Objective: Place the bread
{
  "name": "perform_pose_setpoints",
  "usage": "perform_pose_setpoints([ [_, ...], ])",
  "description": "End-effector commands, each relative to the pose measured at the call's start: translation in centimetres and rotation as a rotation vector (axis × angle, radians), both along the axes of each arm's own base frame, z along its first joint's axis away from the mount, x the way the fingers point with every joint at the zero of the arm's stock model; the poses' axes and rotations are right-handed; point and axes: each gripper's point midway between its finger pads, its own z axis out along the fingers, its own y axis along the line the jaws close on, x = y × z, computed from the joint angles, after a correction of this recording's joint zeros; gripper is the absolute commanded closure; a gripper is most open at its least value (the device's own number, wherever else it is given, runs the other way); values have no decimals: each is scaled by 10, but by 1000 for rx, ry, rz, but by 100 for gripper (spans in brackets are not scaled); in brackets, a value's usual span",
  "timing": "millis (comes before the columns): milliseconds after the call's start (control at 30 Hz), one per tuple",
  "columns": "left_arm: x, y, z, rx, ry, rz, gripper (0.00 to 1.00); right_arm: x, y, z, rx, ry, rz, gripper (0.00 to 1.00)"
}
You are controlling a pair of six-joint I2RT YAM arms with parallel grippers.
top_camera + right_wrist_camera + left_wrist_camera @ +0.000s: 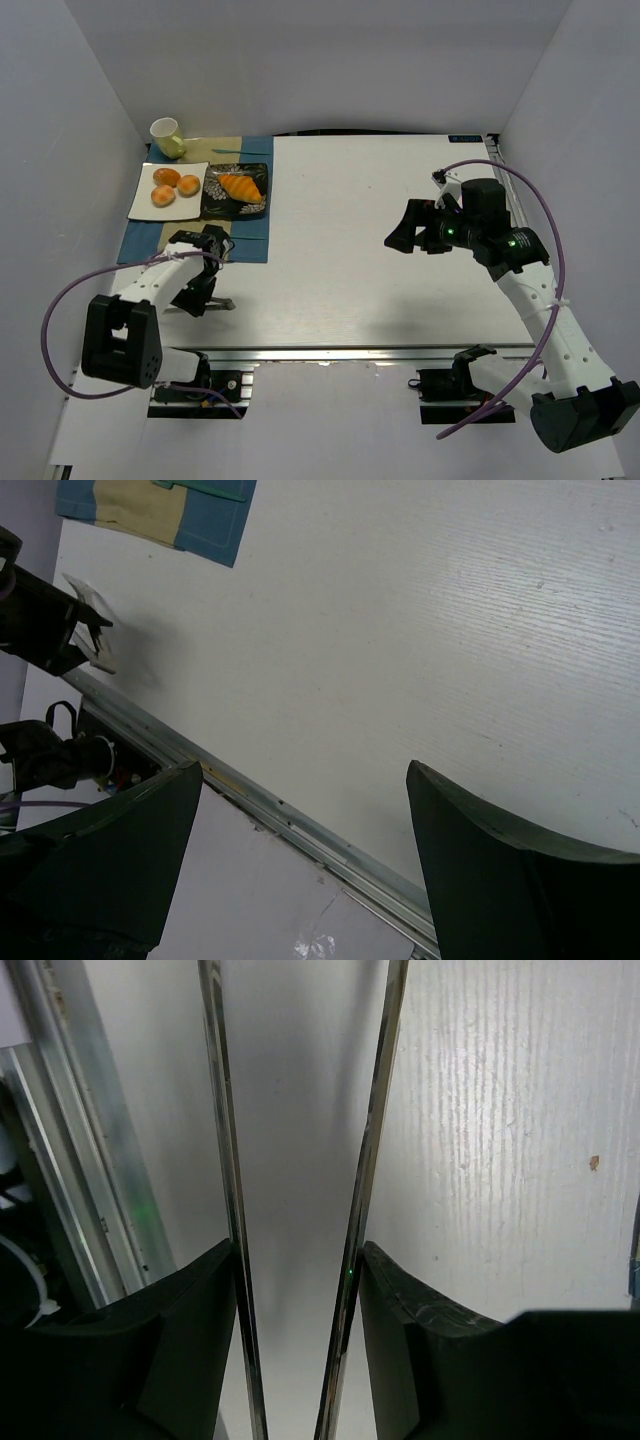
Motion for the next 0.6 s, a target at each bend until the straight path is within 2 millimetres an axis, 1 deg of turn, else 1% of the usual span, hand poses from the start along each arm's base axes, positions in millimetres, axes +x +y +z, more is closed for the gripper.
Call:
perform_pose_setpoints([
  [0,27,0,-4,25,-73,-27,40,2,1,5,-9,-40,13,11],
  [100,39,-3,-13,18,-85,-40,40,2,-1,2,-15,-36,7,11],
  [167,42,-7,-18,0,-81,-27,39,1,-1,1,-16,-35,7,11],
  [267,49,-5,-16,19,-75,-24,38,2,-2,1,-21,-37,4,11],
  [300,48,-4,-14,29,-65,-25,38,2,-3,2,-22,-41,1,11],
  [333,51,-3,-11,37,-66,-23,35,2,-2,2,-24,-41,5,11],
  [433,52,-1,-9,52,-62,-23,31,2,-3,2,-27,-44,4,11],
  [467,52,-1,-8,52,-61,-21,25,2,-3,2,-28,-44,3,11],
  [567,52,0,-7,58,-57,-21,22,2,-4,2,-32,-47,2,11],
])
